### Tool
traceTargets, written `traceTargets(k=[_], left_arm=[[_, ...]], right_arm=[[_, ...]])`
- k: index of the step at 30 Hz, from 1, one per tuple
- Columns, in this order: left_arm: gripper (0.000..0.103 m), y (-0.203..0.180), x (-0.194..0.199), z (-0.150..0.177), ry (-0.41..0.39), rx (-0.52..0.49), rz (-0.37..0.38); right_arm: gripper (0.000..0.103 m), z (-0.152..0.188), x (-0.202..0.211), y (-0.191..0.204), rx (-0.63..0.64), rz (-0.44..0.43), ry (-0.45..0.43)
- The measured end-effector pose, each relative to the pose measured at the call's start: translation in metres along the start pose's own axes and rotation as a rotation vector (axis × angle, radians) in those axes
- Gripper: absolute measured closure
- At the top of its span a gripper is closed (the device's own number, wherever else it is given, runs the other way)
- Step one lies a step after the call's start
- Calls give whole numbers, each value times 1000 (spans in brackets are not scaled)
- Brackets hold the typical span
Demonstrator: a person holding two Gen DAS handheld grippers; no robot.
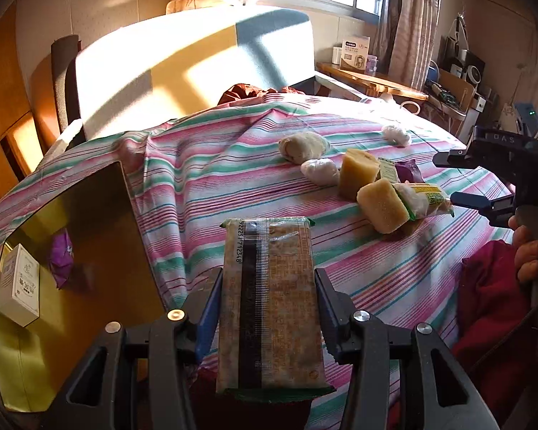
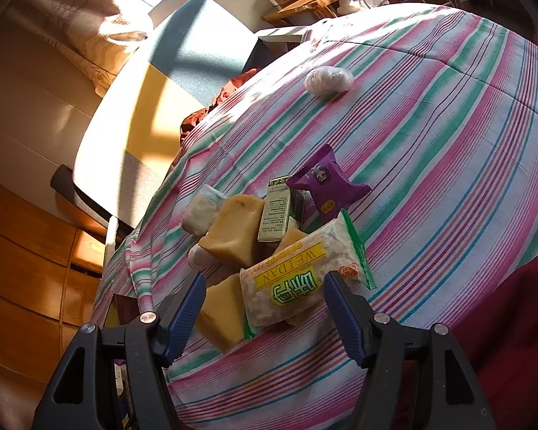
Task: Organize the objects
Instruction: 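Carry the cracker packet toward the tray with the left gripper while the right grasps the WEIDAN bag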
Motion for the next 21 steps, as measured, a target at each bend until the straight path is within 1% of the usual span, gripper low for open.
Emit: traceTargets(k=[7, 12, 17, 21], left_arm=[[54, 32, 18, 3, -25, 53, -42], [54, 55, 30, 6, -42, 89, -70], [54, 88, 40, 12, -47, 148, -113], [54, 117, 47, 19, -50, 196, -158]], right_arm=[[34, 1, -2, 3, 26, 22, 10], [34, 3, -4, 9, 71, 43, 25], [34, 7, -9, 23, 164, 50, 55], [34, 15, -19, 40, 272, 37, 121]])
Point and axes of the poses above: each gripper's, at about its wrist camera, not at the fingertips, and x roughly against the way its jaws point, y to its left, z to its underside, the point moved 6 cm from there along -x, roughly the way its jaws point, and after that the axes turned 9 degrees about x, right-handed, at the moved point
